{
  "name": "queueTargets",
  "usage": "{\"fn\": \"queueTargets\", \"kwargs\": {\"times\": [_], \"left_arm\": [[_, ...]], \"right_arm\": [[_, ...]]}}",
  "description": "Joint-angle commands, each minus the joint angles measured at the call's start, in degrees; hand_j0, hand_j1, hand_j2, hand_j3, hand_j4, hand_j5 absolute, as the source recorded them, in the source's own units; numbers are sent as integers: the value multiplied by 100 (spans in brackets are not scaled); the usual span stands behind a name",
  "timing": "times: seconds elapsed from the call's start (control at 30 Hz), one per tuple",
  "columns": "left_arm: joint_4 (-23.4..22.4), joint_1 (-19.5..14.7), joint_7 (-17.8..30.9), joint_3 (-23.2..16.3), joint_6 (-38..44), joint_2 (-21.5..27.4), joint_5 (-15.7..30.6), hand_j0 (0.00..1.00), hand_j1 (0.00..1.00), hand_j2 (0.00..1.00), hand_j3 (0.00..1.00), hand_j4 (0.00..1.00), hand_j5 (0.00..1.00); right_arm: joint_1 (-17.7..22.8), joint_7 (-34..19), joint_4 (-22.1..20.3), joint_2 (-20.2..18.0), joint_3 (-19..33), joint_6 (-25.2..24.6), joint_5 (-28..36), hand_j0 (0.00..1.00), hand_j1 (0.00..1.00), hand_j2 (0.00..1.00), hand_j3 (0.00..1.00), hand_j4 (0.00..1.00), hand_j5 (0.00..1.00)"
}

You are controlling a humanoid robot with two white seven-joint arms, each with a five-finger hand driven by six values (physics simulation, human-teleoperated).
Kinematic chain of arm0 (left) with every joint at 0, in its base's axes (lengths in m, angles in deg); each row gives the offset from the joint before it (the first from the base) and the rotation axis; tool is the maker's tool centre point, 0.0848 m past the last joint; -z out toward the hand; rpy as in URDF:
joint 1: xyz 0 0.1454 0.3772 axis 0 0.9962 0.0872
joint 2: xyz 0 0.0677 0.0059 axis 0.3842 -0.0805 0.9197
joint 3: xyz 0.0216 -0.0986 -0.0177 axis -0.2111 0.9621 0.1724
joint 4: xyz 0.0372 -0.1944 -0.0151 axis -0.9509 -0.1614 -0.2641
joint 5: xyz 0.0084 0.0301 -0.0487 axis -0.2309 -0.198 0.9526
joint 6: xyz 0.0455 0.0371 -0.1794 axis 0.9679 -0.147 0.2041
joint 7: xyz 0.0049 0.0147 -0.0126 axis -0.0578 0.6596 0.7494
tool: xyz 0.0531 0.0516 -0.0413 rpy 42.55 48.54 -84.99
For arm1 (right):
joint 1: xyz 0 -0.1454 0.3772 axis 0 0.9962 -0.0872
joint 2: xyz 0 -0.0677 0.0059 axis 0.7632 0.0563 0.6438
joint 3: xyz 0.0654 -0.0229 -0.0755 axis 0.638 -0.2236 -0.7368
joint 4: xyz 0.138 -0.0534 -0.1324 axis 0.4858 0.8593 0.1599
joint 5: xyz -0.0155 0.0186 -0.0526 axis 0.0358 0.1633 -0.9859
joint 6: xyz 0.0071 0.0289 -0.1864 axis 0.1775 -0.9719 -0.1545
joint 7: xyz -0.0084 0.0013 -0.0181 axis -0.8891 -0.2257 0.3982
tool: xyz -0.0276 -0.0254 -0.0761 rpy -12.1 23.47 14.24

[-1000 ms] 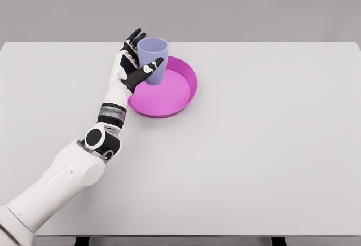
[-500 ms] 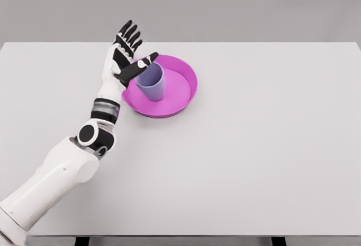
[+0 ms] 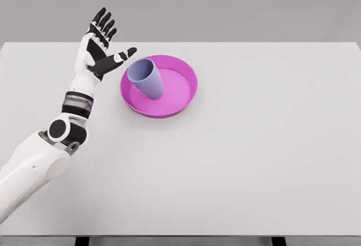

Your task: Flip the cup with left arm and place it on the plate

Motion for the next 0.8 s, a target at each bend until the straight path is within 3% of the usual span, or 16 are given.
{"fn": "queueTargets", "kwargs": {"times": [0.0, 0.4, 0.47, 0.57, 0.77], "left_arm": [[38, 0, 2, -3, -8, 48, -100, 100, 100, 100, 100, 100, 100], [170, -18, 2, -29, 168, 21, -170, 100, 100, 100, 100, 100, 100], [319, -26, 2, -29, 142, 223, -477, 100, 100, 100, 100, 100, 100], [714, -62, 2, -38, 168, 1128, -1242, 100, 100, 100, 100, 100, 100], [1075, -53, 2, -12, 142, 1867, -1998, 100, 100, 100, 100, 100, 100]], "right_arm": [[0, -1, 2, 0, 3, 9, -2, 100, 100, 100, 100, 100, 100], [0, -1, 2, 0, 3, 0, -2, 100, 100, 100, 100, 100, 100], [0, -1, 2, 0, -6, 0, -2, 100, 100, 100, 100, 100, 100], [0, -1, 2, 0, 3, 0, -2, 100, 100, 100, 100, 100, 100], [0, -1, 2, 0, -6, 0, -2, 100, 100, 100, 100, 100, 100]]}}
